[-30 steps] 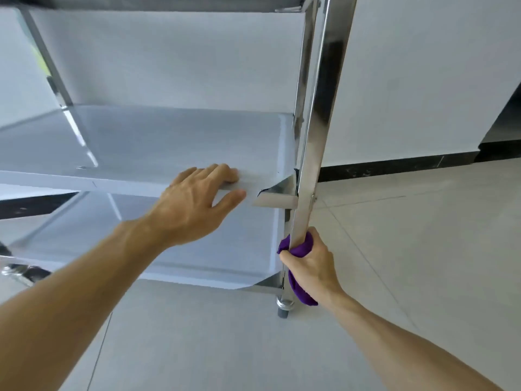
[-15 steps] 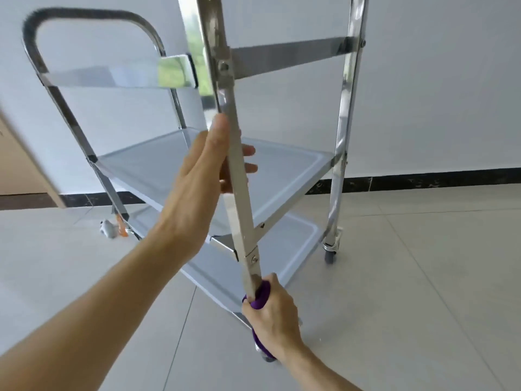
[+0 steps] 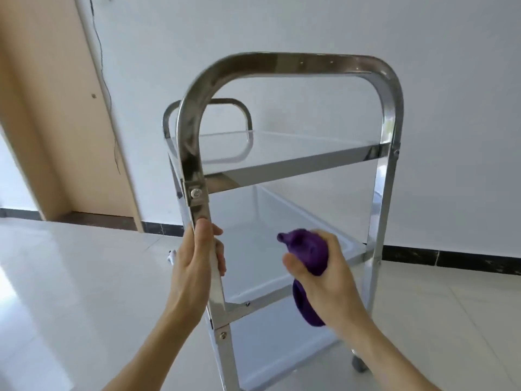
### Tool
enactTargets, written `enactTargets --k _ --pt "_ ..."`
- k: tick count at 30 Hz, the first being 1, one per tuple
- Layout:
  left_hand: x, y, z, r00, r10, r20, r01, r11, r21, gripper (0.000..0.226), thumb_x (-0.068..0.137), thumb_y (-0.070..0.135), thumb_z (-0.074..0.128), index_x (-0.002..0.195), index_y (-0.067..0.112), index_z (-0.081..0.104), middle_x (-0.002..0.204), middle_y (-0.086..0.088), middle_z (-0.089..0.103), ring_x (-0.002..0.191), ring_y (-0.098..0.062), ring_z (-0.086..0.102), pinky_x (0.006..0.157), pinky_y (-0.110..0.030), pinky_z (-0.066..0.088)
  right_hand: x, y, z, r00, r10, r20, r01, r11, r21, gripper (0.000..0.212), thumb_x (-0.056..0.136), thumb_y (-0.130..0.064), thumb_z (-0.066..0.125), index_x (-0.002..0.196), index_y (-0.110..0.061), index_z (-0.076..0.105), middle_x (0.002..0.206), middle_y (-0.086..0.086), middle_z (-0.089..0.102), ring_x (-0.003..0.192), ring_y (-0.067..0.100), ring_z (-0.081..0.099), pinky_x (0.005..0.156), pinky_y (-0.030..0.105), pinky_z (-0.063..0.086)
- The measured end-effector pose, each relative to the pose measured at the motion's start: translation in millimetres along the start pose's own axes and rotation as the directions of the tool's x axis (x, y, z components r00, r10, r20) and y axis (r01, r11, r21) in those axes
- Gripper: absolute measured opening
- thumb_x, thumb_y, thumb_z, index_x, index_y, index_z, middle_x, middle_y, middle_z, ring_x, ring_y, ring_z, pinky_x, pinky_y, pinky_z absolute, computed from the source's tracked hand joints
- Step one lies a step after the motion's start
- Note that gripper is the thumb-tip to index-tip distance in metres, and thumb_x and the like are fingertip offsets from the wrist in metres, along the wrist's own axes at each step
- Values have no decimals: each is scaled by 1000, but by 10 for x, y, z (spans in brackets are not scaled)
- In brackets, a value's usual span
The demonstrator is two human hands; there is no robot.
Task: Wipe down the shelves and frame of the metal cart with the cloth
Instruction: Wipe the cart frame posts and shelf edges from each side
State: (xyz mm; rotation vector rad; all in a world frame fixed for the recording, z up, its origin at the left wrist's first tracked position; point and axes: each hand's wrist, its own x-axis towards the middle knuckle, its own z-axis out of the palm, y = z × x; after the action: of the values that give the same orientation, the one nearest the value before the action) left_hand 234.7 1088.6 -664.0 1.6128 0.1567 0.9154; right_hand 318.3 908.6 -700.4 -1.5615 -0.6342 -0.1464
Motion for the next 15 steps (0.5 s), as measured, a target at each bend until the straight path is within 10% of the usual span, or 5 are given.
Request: enactTargets --k 6,11,15 --pt "-3 25 -633 999 -26 -41 30 995 100 54 97 60 29 98 14 58 67 -2 58 62 -20 56 70 -42 46 781 -1209 608 751 -650 118 646 685 -337 63 82 -57 72 131 -23 52 126 1 54 111 21 49 94 20 42" --pt "-26 40 -1074 995 -89 -51 92 994 63 62 89 74 32 103 20 59 73 5 56 68 -12 57 67 -25 52 767 -1495 1441 684 -463 564 730 423 -537 87 74 -84 51 141 -29 43 136 3 44 117 28 46 104 43 37" --pt "5 33 -1346 988 -117 -102 125 989 76 56 91 74 29 106 29 59 81 6 56 72 -8 57 75 -27 56 737 -1556 1820 646 -410 644 761 413 -500 84 81 -81 46 144 -27 35 139 7 44 115 31 50 98 43 42"
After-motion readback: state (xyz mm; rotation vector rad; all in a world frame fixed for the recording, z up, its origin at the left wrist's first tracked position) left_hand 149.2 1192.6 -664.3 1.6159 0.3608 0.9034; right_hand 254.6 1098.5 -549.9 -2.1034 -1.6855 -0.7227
